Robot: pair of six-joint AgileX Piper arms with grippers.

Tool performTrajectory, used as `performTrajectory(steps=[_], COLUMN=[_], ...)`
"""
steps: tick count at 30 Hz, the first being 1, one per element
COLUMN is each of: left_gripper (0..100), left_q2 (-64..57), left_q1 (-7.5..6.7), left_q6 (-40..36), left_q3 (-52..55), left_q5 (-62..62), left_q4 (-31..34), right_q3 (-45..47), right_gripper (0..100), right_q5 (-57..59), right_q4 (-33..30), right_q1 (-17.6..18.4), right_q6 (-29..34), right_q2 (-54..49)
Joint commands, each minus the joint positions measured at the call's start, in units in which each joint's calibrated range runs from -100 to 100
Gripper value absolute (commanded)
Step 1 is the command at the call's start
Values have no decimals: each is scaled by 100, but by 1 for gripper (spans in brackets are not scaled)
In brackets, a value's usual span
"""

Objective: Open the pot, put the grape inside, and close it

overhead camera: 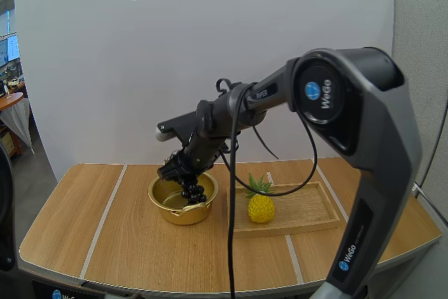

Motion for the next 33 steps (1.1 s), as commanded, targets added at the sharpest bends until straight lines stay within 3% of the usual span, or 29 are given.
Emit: performTrajectory(steps=[1,25,27,28,29,30,33], left_gripper=[0,0,0,0,0,0,0], left_q2=[-3,-3,-3,-3,-3,-3,-3], left_q1=[-12,-12,-12,-12,-12,-12,-12], left_q6=[-34,-34,-34,-34,-34,-34,-34], left_q3=[-42,-42,-42,-42,-42,-42,-42], left_q5=[-201,-201,-201,-201,-201,-201,-201], left_q4=[48,48,48,48,48,48,48], right_q3=[32,20,2,2,2,2,2], right_gripper=[0,2,31,52,81,100,100], right_q5=[302,360,435,435,435,413,370], right_q4=[-35,-17,-17,-17,-17,-28,-28], right_q1=[6,49,57,57,57,57,49], right_q6=[-96,-211,-211,-211,-211,-211,-167], right_q2=[114,618,618,606,605,589,531])
